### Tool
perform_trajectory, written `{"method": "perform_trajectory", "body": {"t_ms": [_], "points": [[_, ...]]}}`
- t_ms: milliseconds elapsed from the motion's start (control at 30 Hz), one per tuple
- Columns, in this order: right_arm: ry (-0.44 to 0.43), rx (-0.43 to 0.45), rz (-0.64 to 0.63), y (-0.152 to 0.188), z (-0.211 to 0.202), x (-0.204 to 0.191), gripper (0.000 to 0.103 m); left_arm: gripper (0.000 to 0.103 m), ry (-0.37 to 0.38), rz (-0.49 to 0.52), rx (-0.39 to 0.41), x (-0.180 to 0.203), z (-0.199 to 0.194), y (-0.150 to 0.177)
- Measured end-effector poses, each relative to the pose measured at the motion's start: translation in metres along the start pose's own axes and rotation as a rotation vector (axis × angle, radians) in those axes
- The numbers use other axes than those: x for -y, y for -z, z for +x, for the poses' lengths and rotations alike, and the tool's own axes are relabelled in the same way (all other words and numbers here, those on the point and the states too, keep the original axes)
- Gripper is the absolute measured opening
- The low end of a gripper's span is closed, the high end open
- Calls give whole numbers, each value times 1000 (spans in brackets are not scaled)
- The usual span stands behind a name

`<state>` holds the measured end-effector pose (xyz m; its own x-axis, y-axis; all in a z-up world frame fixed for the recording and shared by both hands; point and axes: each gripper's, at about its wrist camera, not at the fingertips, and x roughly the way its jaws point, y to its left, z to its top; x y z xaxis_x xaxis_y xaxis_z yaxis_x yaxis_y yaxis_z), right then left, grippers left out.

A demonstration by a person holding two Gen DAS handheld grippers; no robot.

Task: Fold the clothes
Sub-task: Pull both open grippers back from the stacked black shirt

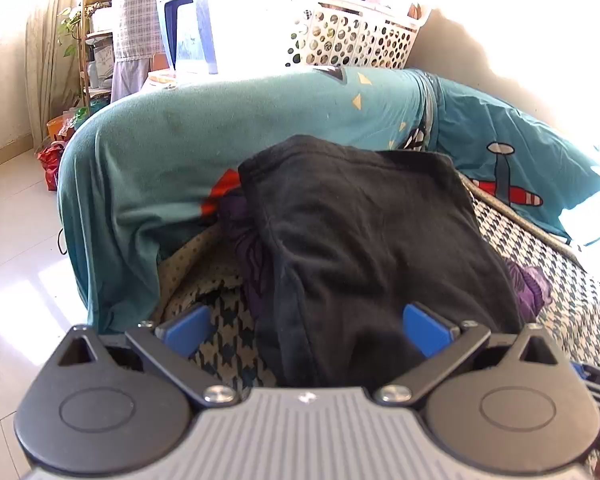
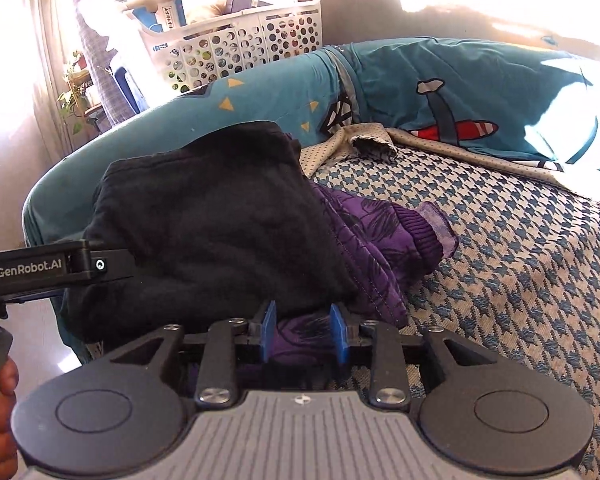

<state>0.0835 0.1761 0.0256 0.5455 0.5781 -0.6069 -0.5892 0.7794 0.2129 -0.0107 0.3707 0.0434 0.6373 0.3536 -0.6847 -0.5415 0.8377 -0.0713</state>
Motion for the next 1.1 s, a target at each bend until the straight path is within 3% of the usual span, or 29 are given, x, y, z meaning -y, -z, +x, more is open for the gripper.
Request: {"method": "perform_trajectory", "body": {"t_ms": [133,267,400,533,800,1100], "points": [[14,-13,11,3,-2,2,30,103,-23,-4,-49,-2,9,2],[35,-34,37,6,-6,4,43,103,0,-90,-111,-12,19,7],[28,-32,77,7,-17,4,46,103,-15,-71,-99,-6,12,11],[65,-51,73,12,-28,1,68,103,-9,-105,-107,1,1,22],[142,-127,88,24,-47,11,80,103,-20,-94,-96,23,-21,51],[195,-87,-5,31,-85,14,100,103,-16,-56,-103,48,-34,80]]}}
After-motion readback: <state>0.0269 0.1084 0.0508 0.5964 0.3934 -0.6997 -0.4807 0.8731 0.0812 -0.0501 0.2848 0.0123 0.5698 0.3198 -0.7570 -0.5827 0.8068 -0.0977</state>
